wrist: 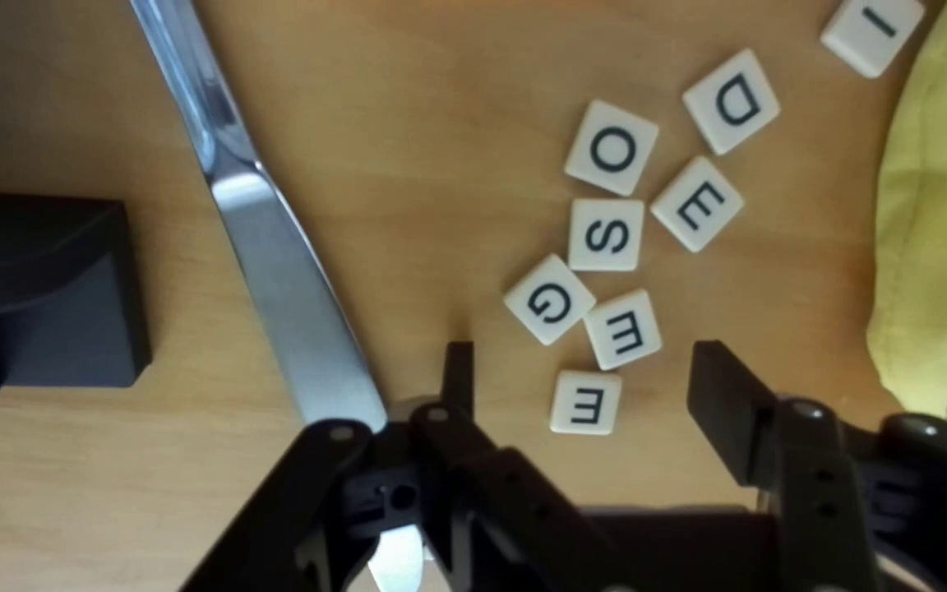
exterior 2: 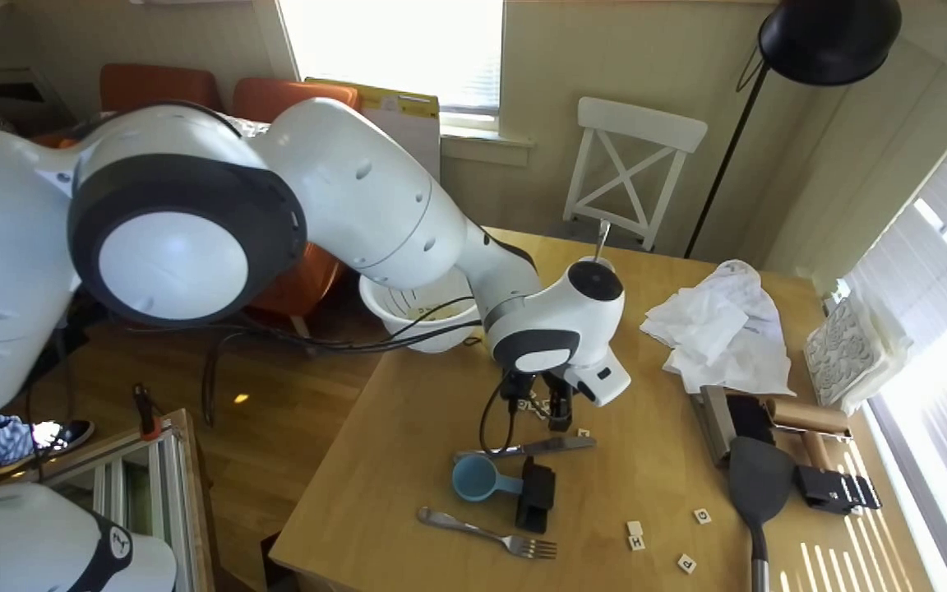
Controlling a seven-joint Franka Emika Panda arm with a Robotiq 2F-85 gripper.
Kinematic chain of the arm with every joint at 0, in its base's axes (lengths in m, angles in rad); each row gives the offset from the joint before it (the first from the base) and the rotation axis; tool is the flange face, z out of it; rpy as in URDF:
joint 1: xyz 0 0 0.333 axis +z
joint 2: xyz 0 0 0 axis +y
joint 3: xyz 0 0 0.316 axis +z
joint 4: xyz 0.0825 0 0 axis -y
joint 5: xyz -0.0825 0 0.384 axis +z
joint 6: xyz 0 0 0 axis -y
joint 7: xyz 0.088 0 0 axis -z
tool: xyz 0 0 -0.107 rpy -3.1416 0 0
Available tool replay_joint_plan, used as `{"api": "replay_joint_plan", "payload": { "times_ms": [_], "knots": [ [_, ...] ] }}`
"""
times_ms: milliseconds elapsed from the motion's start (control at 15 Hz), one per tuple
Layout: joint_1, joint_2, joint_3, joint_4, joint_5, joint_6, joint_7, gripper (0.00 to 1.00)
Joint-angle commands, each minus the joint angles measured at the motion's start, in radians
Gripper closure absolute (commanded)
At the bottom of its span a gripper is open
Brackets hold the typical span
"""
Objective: Put three letter tiles into the colander
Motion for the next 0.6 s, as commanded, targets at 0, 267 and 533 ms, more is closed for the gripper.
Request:
{"api": "replay_joint_plan", "payload": {
  "times_ms": [0, 267, 533],
  "knots": [
    [0.017, 0.029, -0.014, 0.046, -0.048, -0.01, 0.036, 0.32],
    [0.02, 0.044, -0.028, 0.08, -0.065, -0.029, 0.051, 0.28],
    [0.021, 0.059, -0.035, 0.097, -0.071, -0.048, 0.068, 0.35]
  ]
}}
